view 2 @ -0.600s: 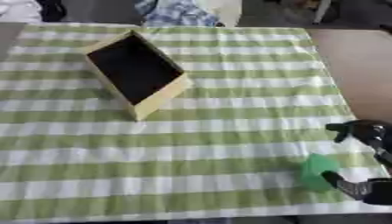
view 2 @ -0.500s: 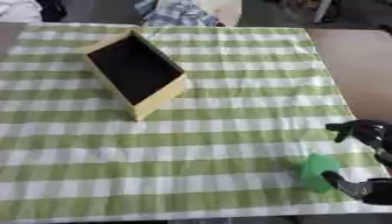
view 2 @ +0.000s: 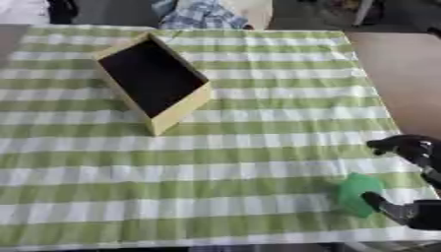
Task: Pick up objects on the table and place them in the box.
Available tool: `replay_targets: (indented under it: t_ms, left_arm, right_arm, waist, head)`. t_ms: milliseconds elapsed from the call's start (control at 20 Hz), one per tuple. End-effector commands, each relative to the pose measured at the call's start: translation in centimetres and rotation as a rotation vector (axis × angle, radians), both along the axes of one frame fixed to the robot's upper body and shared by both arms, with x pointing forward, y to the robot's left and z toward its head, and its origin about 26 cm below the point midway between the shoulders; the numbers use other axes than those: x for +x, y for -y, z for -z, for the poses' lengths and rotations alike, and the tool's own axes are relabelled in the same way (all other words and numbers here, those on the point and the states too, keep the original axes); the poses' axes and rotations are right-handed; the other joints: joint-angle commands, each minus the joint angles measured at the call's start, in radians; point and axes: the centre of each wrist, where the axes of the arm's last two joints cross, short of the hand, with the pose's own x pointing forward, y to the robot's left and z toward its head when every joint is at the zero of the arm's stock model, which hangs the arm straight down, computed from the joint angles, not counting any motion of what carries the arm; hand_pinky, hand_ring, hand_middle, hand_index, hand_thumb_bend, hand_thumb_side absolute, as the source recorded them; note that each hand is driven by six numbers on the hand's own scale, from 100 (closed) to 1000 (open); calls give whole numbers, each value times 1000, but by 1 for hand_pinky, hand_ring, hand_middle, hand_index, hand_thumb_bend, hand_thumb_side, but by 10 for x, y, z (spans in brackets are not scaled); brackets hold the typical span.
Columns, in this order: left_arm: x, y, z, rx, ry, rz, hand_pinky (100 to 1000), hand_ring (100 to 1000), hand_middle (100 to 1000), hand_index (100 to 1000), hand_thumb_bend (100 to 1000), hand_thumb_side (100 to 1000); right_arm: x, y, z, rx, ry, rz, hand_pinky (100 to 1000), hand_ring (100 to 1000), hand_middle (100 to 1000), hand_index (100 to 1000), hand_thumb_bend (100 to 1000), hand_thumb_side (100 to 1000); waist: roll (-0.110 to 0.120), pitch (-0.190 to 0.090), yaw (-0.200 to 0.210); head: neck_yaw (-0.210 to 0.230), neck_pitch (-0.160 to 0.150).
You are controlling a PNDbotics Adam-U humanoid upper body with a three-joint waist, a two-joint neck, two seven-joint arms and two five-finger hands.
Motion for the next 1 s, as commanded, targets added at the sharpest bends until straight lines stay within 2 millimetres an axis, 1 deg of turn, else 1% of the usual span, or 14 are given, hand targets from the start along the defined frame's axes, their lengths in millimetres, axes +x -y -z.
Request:
replay_targets:
  t_ms: [50,150,200,300,450,650,800,1000]
  left_arm:
    - [-2,1,-7,6,26,11,535,616,576,726,100,566]
    - [-2,1,-7,6,26,11,535,616,576,726,100,566]
    - [-2,1,-7,7,26,11,535,615,575,725,100,566]
    - [-3,1,-7,7,25,11,534,615,575,725,100,566]
    - [-3,1,-6,8,24,12,534,615,574,725,100,566]
    - [-3,2,-6,9,21,12,533,614,574,724,100,566]
    - [-3,2,-6,11,20,14,532,613,572,722,100,565]
    - [-3,2,-6,11,19,14,532,613,572,722,100,565]
  right_arm:
    - [2,3,-3,-8,-21,8,906,881,749,936,391,752]
    - [2,4,-3,-11,-28,13,920,893,750,940,392,682]
    - [2,4,-3,-13,-33,11,934,906,750,939,375,601]
    - [2,3,-3,-7,-44,3,960,928,750,937,367,559]
    - [2,4,-4,2,-62,6,956,928,747,933,366,538]
    - [4,2,-7,10,-91,18,943,923,750,930,347,475]
    - [5,-1,-8,31,-127,18,937,927,759,930,329,371]
    - [5,-3,-9,73,-174,13,933,930,765,929,331,297]
  waist:
    - [1,-8,1]
    - [1,-8,1]
    - [1,-8,1]
    - [1,-8,2]
    - [-1,-9,2]
    - [-2,-8,3]
    - [-3,-6,5]
    - [-3,-5,6]
  head:
    - [-5,1]
    - [-5,1]
    - [-5,0]
    - [-5,0]
    - [-5,0]
    - [-7,-1]
    - [-8,1]
    - [-10,2]
